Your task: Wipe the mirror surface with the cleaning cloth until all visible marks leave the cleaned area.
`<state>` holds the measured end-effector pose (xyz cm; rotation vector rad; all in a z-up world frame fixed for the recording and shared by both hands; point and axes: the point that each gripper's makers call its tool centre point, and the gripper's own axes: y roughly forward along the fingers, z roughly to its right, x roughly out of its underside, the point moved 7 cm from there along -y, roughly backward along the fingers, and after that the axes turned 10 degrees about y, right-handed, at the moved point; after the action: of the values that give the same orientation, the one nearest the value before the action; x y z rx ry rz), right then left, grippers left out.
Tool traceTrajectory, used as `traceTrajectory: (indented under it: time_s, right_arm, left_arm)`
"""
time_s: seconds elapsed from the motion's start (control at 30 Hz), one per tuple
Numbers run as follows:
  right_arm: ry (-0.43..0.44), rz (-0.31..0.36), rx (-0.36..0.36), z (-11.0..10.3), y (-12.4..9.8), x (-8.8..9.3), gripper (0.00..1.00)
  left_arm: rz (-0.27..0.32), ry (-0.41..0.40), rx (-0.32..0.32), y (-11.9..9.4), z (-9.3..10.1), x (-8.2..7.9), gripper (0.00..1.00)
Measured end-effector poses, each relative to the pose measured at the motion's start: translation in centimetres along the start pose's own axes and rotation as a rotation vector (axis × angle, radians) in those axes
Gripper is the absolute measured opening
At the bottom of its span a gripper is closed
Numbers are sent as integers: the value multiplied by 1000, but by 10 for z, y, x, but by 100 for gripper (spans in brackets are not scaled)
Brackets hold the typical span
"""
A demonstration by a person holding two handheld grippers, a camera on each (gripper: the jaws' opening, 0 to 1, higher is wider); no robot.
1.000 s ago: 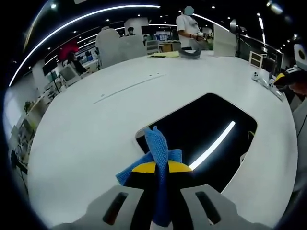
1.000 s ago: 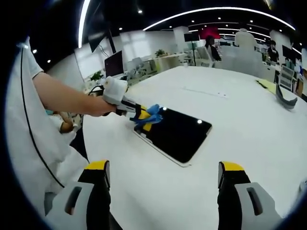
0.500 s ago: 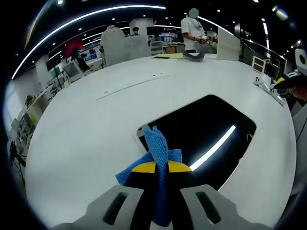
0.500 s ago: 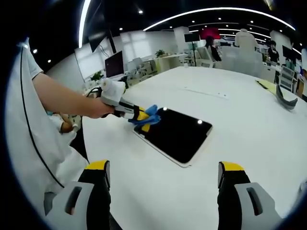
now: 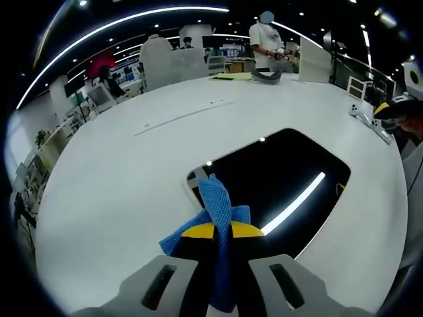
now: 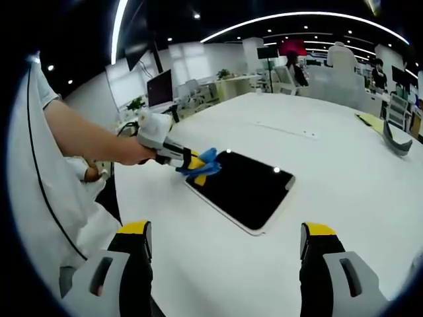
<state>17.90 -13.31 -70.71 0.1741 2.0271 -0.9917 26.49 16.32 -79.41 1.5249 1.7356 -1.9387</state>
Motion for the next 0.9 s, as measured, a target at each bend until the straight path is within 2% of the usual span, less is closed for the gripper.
traceTrajectory:
  time_s: [0.43,0.9]
  right_arm:
    - [-13,-13,0,1,1,1,93]
    - [-10,-16,-6,3,6,2,93]
  left_arm:
    - [9,12,-8,-7,7,6,4]
    - [7,17,3,-6,7,5,4]
